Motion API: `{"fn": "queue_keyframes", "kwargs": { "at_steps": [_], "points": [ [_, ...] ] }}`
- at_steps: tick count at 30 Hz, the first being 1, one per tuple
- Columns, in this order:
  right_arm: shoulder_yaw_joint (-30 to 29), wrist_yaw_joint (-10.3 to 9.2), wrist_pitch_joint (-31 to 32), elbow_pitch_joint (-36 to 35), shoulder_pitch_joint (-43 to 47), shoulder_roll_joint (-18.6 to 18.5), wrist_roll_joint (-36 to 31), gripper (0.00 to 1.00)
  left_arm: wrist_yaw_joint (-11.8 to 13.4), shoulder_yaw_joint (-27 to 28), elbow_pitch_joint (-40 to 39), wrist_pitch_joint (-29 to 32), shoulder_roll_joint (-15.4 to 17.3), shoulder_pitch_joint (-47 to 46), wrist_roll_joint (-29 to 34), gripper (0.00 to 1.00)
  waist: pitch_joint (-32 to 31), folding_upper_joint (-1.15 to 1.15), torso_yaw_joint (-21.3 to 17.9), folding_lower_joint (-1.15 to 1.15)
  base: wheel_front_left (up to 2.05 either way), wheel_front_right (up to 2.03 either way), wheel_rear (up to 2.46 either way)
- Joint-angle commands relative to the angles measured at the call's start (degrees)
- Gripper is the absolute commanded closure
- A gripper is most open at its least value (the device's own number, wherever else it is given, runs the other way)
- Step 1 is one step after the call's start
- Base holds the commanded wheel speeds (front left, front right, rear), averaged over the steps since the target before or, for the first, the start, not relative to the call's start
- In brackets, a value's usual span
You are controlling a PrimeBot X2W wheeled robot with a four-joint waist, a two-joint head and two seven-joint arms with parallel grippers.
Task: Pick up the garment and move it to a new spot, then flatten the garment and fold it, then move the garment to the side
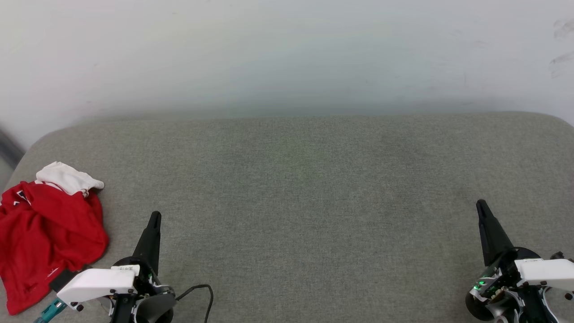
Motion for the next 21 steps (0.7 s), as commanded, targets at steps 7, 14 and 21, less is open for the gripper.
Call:
{"fn": "queue_keyframes", "kwargs": {
  "at_steps": [7,14,21],
  "points": [
    [0.03,-0.02,-0.03,0.06,-0.69,0.22,-0.26,1.00,-0.18,0.12,0.00,0.06,-0.11,-0.43,0.07,1.00,0.00,0.00,0.00,0.00,0.00,0.00,0.00],
    [0.03,-0.02,-0.02,0.06,-0.69,0.22,-0.26,1.00,-0.18,0.12,0.00,0.06,-0.11,-0.43,0.07,1.00,0.00,0.00,0.00,0.00,0.00,0.00,0.00],
    [0.03,-0.02,-0.02,0.06,-0.70,0.22,-0.26,1.00,-0.18,0.11,0.00,0.05,-0.11,-0.43,0.07,1.00,0.00,0.00,0.00,0.00,0.00,0.00,0.00]
  ]
}}
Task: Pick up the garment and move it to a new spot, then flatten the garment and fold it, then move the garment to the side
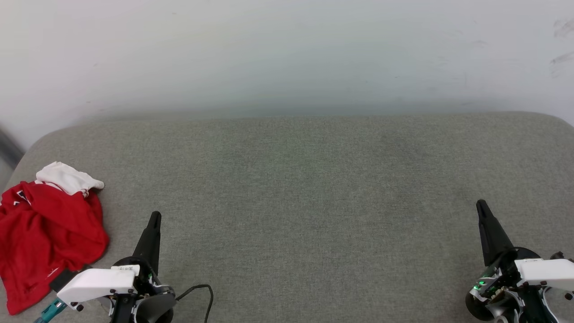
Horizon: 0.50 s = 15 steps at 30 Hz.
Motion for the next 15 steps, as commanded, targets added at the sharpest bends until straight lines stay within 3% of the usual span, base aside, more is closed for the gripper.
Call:
{"fn": "queue_keyframes", "kwargs": {
  "at_steps": [1,15],
  "points": [
    [0.03,-0.02,-0.01,0.06,-0.70,0.22,-0.26,1.00,-0.18,0.11,0.00,0.05,-0.11,-0.43,0.07,1.00,0.00,0.00,0.00,0.00,0.00,0.00,0.00],
    [0.03,-0.02,-0.01,0.06,-0.70,0.22,-0.26,1.00,-0.18,0.11,0.00,0.04,-0.11,-0.43,0.07,1.00,0.00,0.00,0.00,0.00,0.00,0.00,0.00]
  ]
}}
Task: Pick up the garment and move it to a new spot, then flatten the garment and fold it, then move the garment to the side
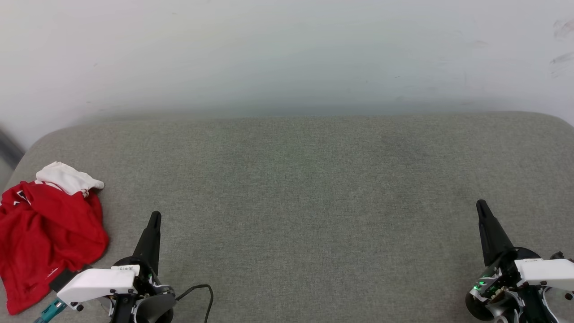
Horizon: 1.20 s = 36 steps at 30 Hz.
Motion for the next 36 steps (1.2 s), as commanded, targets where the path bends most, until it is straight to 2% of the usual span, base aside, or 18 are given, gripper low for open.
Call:
{"fn": "queue_keyframes", "kwargs": {
  "at_steps": [1,6,7,17,24,36],
  "points": [
    [0.03,-0.02,-0.01,0.06,-0.70,0.22,-0.26,1.00,-0.18,0.11,0.00,0.06,-0.11,-0.43,0.07,1.00,0.00,0.00,0.00,0.00,0.00,0.00,0.00],
    [0.03,-0.02,-0.01,0.06,-0.70,0.22,-0.26,1.00,-0.18,0.11,0.00,0.06,-0.11,-0.43,0.07,1.00,0.00,0.00,0.00,0.00,0.00,0.00,0.00],
    [0.00,0.00,-0.01,0.11,0.08,0.00,0.00,0.00,0.01,-0.04,0.11,-0.01,-0.01,0.06,0.01,0.00,0.00,0.00,0.00,0.00,0.00,0.00,0.00],
    [1.32,0.00,-2.28,-1.26,0.87,-0.22,-1.58,0.00,0.02,-2.84,-0.33,-2.60,-0.03,-0.19,1.31,0.00,0.05,0.00,0.06,0.00,0.00,0.00,0.00],
    [2.89,0.00,-4.42,-2.68,1.05,-1.21,-4.85,0.00,0.01,-4.43,-1.71,-4.49,-0.02,-0.38,4.37,0.00,0.06,0.00,0.19,0.00,0.00,0.00,0.00],
    [3.90,0.00,-7.37,-5.36,1.56,-1.62,-20.73,0.00,0.01,-6.46,-3.59,-7.42,0.00,-0.46,20.07,0.00,0.03,0.00,0.44,0.00,0.00,0.00,0.00]
  ]
}}
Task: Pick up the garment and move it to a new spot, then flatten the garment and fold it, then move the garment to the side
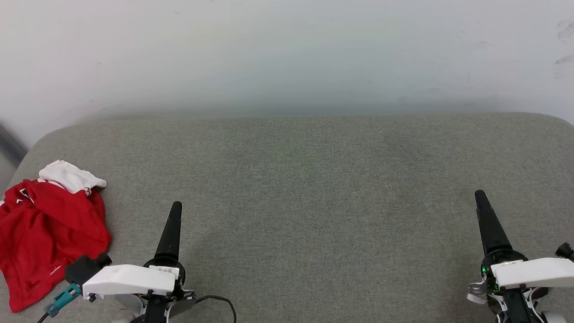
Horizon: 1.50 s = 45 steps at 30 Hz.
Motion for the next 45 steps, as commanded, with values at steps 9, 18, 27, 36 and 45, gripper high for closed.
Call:
{"fn": "queue_keyframes", "kwargs": {
  "at_steps": [9,18,27,36,45],
  "points": [
    [0.70,0.01,-2.45,-1.23,0.25,-0.65,-15.47,0.00,0.35,-1.32,-2.43,-2.51,0.15,-1.37,15.27,0.00,-0.08,0.00,0.24,0.00,0.00,0.00,0.00],
    [0.14,0.01,-3.16,-1.42,0.58,-0.27,-26.93,0.00,1.00,-2.83,-2.49,-4.27,0.18,-1.15,26.98,0.00,-0.15,0.00,0.61,0.00,0.00,0.00,0.00],
    [0.22,0.01,-3.58,-2.50,1.05,0.05,-35.33,0.00,1.23,-3.65,-2.16,-5.89,0.38,-1.53,34.74,0.00,-0.18,0.00,0.86,0.00,0.00,0.00,0.00],
    [-0.06,0.01,-3.63,-3.67,1.49,0.49,-42.49,0.00,2.31,-4.90,-1.75,-7.41,1.05,-1.98,42.28,0.00,-0.20,0.00,1.03,0.00,0.00,0.00,0.00],
    [-0.56,0.01,-3.45,-4.50,2.06,0.87,-48.20,0.00,3.39,-6.30,-1.66,-8.68,1.77,-2.17,48.14,0.00,-0.23,0.00,1.25,0.00,0.00,0.00,0.00]
  ]
}}
